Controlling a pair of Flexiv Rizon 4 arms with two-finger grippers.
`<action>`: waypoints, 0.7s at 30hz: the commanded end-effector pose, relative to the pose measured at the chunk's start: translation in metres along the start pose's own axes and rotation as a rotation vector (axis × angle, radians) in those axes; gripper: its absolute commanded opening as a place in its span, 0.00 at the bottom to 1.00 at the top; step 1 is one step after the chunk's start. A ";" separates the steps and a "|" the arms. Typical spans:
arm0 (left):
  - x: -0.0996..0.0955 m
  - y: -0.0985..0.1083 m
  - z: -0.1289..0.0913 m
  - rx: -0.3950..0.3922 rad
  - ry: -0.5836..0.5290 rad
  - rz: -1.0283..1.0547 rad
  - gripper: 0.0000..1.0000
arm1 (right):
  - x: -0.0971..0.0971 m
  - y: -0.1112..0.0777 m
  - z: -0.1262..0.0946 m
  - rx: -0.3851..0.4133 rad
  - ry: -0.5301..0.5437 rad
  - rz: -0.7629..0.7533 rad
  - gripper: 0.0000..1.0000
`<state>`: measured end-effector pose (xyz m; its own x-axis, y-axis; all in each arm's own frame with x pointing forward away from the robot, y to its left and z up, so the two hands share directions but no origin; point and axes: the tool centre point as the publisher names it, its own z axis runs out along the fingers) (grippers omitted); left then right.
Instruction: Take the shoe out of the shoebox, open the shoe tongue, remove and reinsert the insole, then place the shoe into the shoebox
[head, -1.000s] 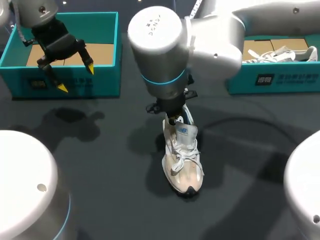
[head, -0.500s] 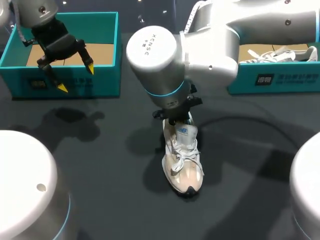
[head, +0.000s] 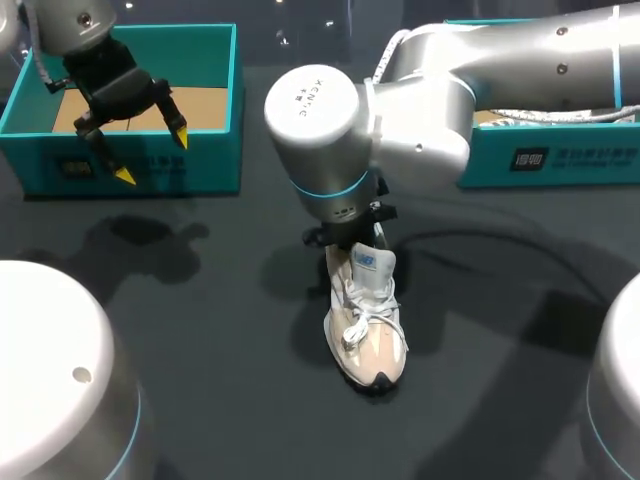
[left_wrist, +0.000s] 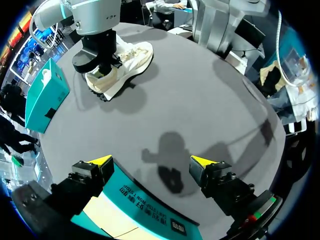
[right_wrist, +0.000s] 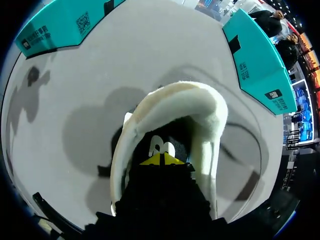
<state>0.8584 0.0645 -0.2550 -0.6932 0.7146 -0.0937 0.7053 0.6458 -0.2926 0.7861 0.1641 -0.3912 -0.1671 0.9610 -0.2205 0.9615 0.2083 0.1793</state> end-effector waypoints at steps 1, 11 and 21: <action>0.001 -0.001 0.000 -0.003 0.000 0.000 1.00 | -0.005 0.001 -0.023 -0.025 -0.017 -0.008 0.00; 0.001 -0.001 0.000 -0.003 0.000 0.000 1.00 | -0.021 0.005 -0.003 0.002 -0.038 -0.003 0.00; 0.001 -0.001 0.000 -0.003 0.000 0.000 1.00 | -0.010 -0.017 0.017 0.087 0.022 -0.002 0.00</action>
<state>0.8584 0.0644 -0.2549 -0.6932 0.7146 -0.0937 0.7053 0.6457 -0.2925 0.7770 0.1499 -0.3980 -0.1699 0.9623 -0.2122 0.9759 0.1942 0.0991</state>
